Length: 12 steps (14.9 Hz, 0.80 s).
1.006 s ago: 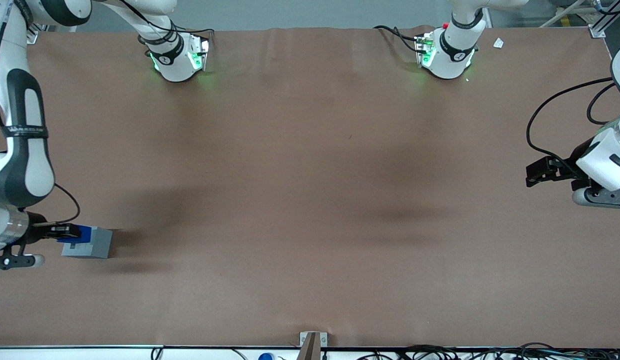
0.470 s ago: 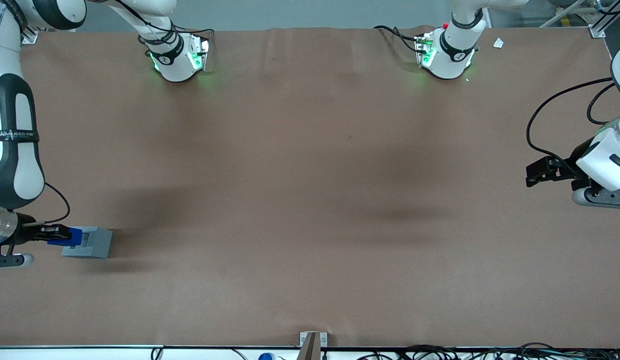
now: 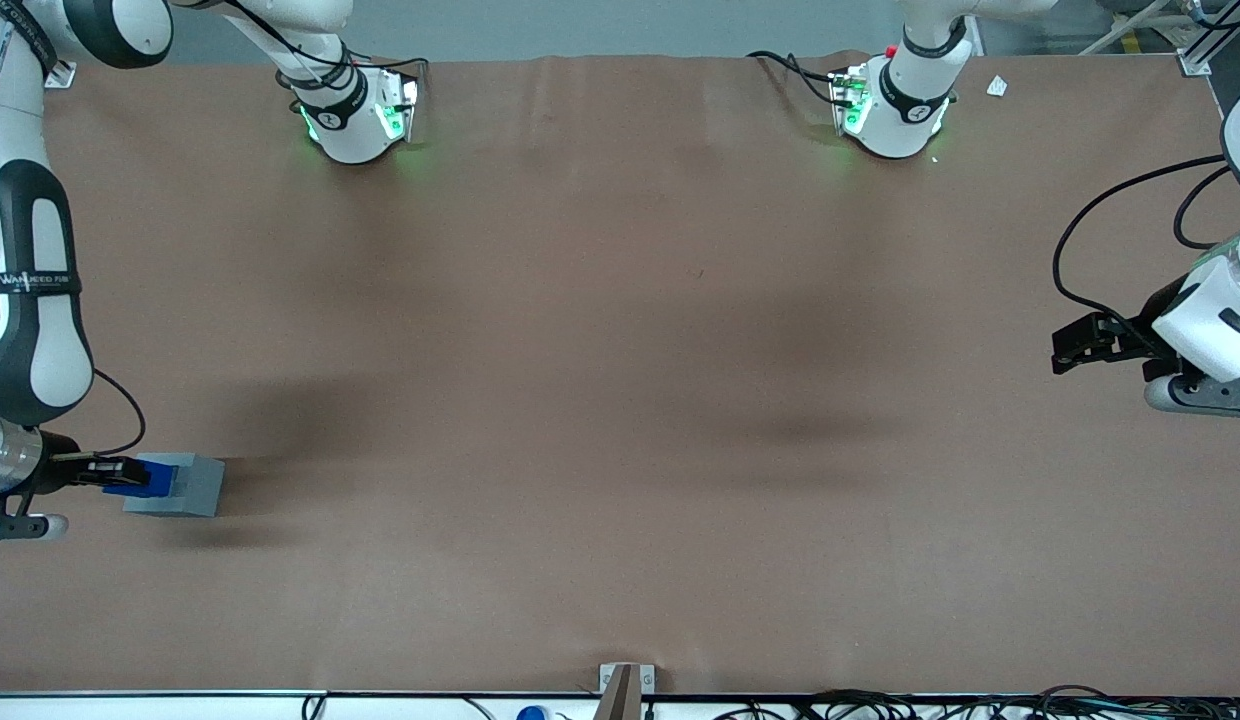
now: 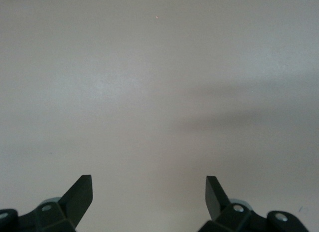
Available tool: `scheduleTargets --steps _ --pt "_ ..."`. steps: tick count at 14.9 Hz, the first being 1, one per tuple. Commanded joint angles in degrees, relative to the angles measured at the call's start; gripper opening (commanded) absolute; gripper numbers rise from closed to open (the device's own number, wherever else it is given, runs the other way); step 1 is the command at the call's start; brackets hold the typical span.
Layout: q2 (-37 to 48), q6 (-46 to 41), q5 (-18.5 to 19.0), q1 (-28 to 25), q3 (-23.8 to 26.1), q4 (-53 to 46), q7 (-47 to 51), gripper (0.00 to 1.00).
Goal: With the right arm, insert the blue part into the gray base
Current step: 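Lower the blue block into the gray base's opening with the right gripper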
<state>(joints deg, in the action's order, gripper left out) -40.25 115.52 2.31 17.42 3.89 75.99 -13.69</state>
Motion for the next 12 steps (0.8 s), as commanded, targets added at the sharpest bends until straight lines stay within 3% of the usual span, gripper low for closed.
scheduleTargets --steps 1,12 --pt "0.08 0.32 -0.64 0.86 0.68 0.12 2.78 0.00" --pt "-0.18 2.43 -0.55 2.01 0.68 1.44 3.32 0.00"
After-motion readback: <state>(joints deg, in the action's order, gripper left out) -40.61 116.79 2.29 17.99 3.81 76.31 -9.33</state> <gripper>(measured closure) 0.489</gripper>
